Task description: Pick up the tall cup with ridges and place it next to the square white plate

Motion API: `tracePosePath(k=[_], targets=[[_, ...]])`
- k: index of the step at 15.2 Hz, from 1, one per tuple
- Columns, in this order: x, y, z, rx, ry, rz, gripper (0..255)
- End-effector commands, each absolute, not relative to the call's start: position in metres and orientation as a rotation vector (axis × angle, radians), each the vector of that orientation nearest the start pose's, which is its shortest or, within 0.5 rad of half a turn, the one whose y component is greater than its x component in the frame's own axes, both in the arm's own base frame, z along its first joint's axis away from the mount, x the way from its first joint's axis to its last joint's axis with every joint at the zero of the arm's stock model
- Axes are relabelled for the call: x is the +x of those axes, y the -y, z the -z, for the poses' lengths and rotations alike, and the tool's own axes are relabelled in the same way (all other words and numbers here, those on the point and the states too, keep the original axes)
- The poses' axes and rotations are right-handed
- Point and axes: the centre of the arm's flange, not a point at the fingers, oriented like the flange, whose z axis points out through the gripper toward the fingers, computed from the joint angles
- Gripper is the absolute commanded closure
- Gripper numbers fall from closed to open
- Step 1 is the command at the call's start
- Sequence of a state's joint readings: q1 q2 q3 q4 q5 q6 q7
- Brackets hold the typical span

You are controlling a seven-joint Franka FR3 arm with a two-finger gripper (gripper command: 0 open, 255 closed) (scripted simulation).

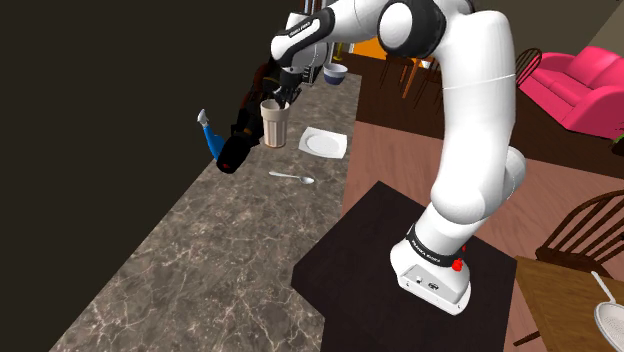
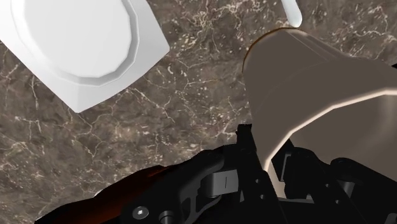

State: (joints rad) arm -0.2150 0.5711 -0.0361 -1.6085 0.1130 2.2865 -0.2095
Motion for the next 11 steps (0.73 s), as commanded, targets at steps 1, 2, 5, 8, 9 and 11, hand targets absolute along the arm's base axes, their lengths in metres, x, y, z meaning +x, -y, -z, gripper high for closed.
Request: tracePosePath(k=[1,2,5,8,9,11], targets=[[0.680,0.169,-0.296,-3.088,-0.162,0.189,255],[0.680,0.169,-0.290,-3.088,-0.162,0.189,255],[0.680,0.169,-0.274,-3.088,-0.162,0.189,255],[0.680,0.169,-0.259,-3.088,-0.162,0.189,255],[0.680,0.169,-0.253,-3.088,-0.162,0.189,255],[0.680,0.169,-0.243,-3.088,-0.162,0.189,255]])
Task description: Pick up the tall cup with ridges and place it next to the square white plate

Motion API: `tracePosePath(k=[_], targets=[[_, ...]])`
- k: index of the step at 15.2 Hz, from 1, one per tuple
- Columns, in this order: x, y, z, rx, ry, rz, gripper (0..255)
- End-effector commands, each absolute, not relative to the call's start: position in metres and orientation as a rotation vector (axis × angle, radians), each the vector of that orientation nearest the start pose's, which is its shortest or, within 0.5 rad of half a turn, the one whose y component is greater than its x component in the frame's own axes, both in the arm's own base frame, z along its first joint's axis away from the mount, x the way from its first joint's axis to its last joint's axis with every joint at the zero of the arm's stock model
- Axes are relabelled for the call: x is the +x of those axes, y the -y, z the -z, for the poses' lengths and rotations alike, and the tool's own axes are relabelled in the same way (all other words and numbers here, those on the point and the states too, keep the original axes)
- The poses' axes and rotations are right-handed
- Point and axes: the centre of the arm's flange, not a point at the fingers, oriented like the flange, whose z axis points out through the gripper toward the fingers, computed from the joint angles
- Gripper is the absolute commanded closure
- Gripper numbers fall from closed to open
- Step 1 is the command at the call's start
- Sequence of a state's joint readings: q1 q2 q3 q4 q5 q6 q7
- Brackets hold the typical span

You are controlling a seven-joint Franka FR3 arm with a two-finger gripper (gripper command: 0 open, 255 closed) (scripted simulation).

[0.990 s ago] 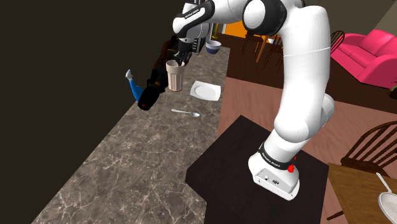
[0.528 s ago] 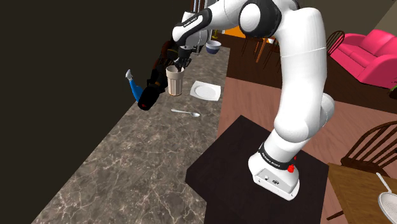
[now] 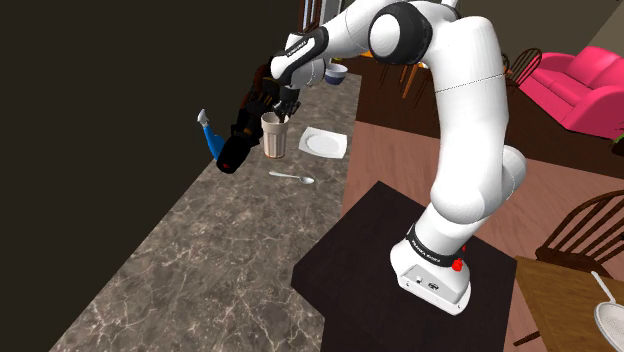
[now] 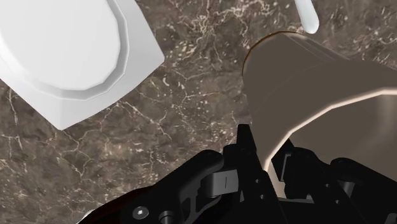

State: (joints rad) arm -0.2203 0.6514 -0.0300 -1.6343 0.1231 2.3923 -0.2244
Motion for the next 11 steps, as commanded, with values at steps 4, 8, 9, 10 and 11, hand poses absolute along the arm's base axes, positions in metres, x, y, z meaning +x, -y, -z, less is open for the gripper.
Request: tracePosePath(k=[4,8,9,10,11], targets=[[0.680,0.169,-0.222,-3.088,-0.162,0.189,255],[0.680,0.169,-0.199,-3.088,-0.162,0.189,255],[0.680,0.169,-0.199,-3.088,-0.162,0.189,255],[0.680,0.169,-0.199,-3.088,-0.162,0.189,255],[0.680,0.169,-0.199,-3.088,-0.162,0.189,255]])
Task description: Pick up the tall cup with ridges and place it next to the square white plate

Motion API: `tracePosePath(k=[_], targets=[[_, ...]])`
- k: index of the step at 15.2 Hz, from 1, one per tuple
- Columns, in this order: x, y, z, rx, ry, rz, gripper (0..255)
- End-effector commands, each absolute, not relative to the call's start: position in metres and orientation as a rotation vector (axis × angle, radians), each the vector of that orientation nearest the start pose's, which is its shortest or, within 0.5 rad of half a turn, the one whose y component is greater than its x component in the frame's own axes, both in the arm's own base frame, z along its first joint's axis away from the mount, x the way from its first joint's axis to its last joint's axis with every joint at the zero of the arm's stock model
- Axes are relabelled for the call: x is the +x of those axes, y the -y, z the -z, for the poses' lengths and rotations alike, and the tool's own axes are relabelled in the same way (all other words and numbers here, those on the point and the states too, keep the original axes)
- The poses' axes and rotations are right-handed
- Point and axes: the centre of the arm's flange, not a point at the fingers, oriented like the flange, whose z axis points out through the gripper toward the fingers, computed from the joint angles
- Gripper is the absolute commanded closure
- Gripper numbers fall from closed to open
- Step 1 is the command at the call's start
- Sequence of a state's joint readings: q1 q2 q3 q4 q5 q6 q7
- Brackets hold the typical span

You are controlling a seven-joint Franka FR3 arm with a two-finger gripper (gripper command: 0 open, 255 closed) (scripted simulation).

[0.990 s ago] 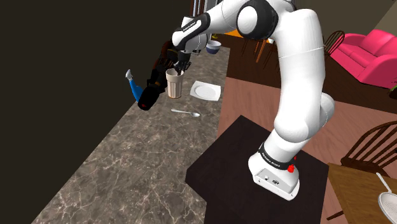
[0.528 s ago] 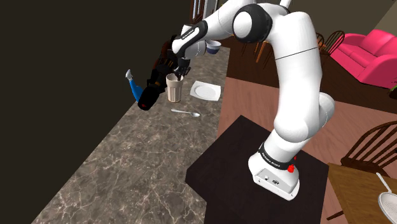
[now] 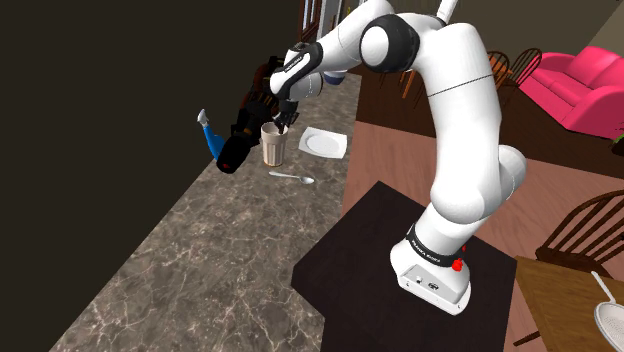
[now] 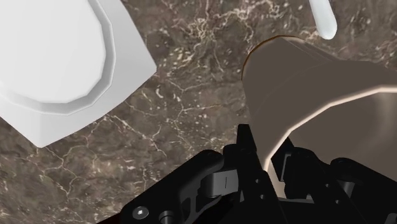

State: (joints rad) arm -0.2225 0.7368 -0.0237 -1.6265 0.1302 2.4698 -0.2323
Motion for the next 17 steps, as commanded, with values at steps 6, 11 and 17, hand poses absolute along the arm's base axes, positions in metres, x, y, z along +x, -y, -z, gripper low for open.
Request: tracePosePath(k=[6,11,17], targets=[[0.680,0.169,-0.199,-3.088,-0.162,0.189,0],[0.680,0.169,-0.199,-3.088,-0.162,0.189,0],[0.674,0.171,-0.248,-3.088,-0.162,0.189,0]])
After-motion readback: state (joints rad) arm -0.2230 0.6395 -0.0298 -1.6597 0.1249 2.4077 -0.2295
